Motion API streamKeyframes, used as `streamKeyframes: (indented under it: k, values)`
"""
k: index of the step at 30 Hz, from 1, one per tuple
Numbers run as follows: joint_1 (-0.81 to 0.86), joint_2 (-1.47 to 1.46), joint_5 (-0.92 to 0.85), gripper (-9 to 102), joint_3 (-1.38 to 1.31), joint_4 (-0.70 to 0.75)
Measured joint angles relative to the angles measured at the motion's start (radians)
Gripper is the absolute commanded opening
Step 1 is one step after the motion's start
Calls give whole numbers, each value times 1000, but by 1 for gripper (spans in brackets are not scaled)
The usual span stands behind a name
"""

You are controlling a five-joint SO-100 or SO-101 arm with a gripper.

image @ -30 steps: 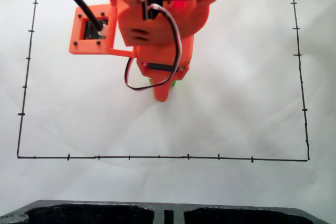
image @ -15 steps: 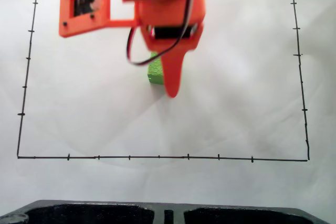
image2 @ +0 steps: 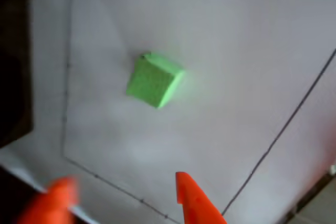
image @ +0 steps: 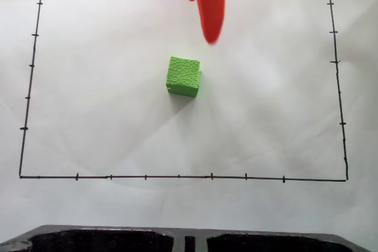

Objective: Grasp the colored block, Place it on the black dot, and then return the arm to the default position.

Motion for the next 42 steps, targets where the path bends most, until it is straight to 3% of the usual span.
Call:
streamKeyframes:
  k: [6, 23, 34, 42]
  values:
    - [25, 184, -41, 0, 91, -25]
    - [57, 618, -60, 0, 534, -202]
    - [46, 646, -28, 0, 775, -532]
    - [17, 649, 15, 0, 805, -494]
